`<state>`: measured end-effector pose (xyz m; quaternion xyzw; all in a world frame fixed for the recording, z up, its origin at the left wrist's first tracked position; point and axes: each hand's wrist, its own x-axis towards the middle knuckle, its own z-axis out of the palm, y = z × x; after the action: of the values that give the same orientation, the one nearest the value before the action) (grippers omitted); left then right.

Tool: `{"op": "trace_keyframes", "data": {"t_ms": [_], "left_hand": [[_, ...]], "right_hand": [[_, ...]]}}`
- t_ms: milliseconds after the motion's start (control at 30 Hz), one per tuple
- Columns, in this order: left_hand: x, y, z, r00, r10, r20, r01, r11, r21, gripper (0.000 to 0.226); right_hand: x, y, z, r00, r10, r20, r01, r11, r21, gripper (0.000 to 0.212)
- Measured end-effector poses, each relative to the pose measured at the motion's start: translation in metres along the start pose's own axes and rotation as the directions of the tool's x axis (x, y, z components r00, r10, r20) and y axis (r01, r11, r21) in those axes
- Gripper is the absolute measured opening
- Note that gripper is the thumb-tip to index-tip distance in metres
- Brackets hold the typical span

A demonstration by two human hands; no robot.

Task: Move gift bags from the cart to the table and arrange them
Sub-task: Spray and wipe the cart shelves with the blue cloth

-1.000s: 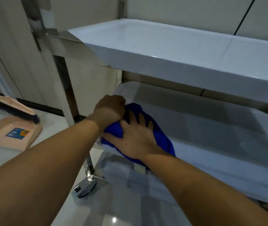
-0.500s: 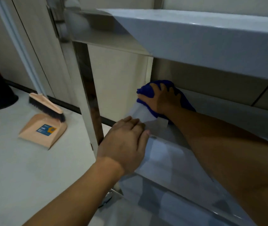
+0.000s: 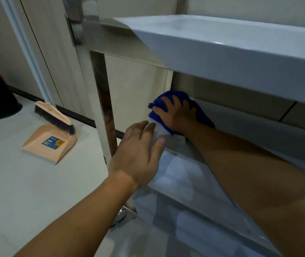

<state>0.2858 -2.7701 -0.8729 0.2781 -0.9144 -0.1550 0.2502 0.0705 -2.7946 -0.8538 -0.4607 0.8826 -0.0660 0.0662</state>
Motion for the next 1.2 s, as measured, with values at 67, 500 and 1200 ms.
{"op": "trace_keyframes", "data": {"t_ms": [67,500,1200], "left_hand": [[-0.001,0.001,-0.003,0.999,-0.013,-0.035,0.010,0.997,-0.079,0.071],[0.030,0.019,-0.050,0.800,-0.398,0.449,0.600,0.531,-0.598,0.089],[0.016,0.100,-0.005,0.872,0.031,0.489,0.078,0.976,-0.201,0.030]], "right_hand": [[-0.038,-0.009,0.004,0.995,-0.103,0.016,0.104,0.994,-0.034,0.088],[-0.217,-0.058,0.016,1.000,-0.013,-0.010,0.013,1.000,0.005,0.077],[-0.282,-0.001,0.041,0.948,-0.127,-0.293,0.053,0.967,-0.248,0.070]]}}
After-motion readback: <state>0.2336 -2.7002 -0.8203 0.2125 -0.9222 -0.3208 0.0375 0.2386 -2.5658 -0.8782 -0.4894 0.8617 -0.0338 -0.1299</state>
